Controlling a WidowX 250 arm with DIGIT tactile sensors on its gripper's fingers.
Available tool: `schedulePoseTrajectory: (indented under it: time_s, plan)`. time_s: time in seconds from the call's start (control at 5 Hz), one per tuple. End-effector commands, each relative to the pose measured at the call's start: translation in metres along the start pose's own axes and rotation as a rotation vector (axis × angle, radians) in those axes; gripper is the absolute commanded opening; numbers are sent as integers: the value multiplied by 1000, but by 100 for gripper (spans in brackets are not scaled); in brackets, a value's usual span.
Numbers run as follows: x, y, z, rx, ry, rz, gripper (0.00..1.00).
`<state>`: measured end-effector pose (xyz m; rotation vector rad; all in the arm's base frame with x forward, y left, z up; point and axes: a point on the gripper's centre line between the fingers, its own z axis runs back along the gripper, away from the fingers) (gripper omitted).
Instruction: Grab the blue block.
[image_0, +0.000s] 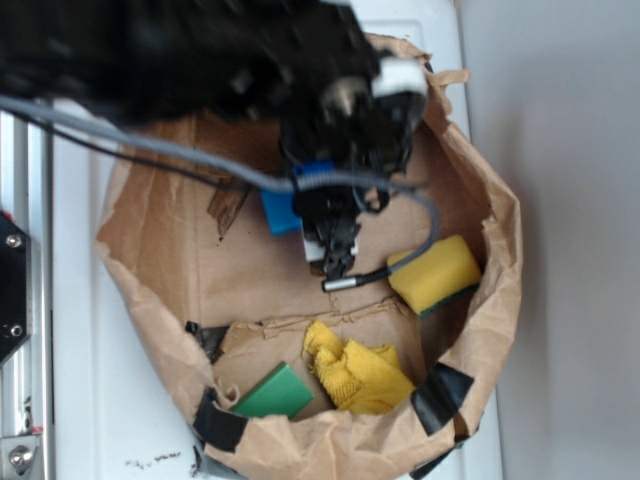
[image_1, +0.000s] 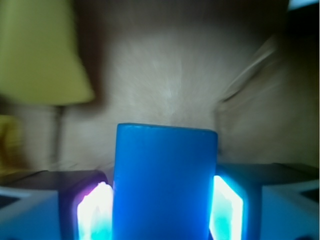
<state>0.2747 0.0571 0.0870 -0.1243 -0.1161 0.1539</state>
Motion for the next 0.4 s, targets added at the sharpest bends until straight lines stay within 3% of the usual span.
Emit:
schedulePoseTrajectory:
  time_s: [0.0,0.2]
  plan:
    - [-7,-2,77,46,-24,-47,0]
    - [-14,-2,82,27,-50,-57,0]
